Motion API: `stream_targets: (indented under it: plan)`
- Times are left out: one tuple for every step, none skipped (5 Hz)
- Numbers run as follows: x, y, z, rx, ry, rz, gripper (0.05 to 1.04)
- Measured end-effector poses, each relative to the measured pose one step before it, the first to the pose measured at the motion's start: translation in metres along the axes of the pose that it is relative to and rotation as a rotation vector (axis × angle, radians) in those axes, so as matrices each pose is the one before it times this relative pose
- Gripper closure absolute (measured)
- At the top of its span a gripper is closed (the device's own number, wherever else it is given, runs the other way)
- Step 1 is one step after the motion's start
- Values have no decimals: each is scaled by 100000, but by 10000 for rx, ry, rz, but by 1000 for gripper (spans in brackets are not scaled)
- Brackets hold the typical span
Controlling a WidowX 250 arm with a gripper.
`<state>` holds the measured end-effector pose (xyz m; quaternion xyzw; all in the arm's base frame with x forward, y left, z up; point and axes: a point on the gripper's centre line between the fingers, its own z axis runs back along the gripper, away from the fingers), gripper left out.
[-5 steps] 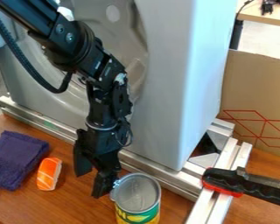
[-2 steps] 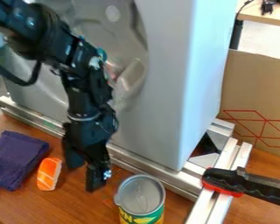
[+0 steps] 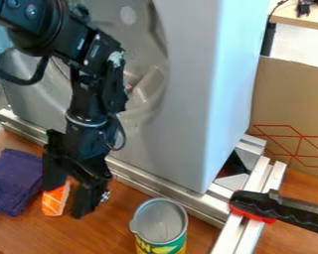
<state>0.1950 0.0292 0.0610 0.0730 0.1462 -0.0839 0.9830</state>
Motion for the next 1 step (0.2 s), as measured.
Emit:
stream_targets:
  plan:
    - [-1453, -379, 1154, -328, 262, 259, 83]
